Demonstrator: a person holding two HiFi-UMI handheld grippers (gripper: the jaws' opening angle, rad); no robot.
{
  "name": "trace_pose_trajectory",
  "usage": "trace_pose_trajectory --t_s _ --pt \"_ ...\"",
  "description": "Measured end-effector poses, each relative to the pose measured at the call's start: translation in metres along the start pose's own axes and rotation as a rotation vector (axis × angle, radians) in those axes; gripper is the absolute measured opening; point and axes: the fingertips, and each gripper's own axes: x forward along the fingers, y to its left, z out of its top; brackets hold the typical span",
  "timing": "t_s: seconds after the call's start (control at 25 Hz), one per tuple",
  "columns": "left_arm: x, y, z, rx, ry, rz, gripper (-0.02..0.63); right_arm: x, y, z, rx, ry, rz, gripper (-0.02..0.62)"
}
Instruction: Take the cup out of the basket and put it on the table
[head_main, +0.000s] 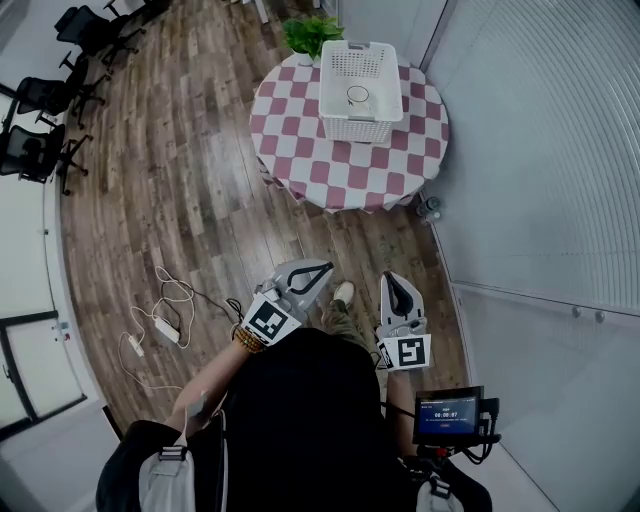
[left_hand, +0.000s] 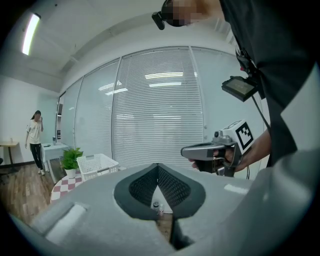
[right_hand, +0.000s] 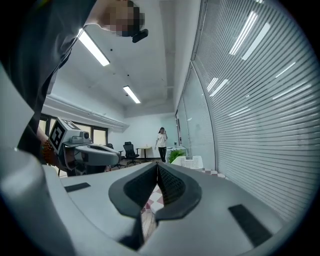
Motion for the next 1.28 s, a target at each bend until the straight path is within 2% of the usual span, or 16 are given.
trace_pose_trajectory --t_s 0.32,0.64,0.92,1.08,1.28 --pt "0.046 0.011 0.009 -0.006 -0.009 0.056 0.005 0.011 -0.060 -0.003 -0.014 0.011 0.021 0.009" --pt "0.063 0.034 -0.003 -0.039 0.013 0.073 0.005 0.035 -0.068 -0.017 -0.001 0.054 0.060 0.009" --pt "0.100 0.072 -0.011 -0.067 -0.015 0.009 0.005 0.075 -0.084 -0.019 -0.028 0.093 0.031 0.009" --pt "0.126 0.109 0.002 -0.053 -0.046 -0.041 0.005 0.111 -0.097 -0.002 -0.064 0.114 0.034 0.009" --pt "0.149 0.164 0.005 -0.076 -0.085 -0.049 0.005 0.166 -0.120 0.011 -0.115 0.147 0.037 0.009"
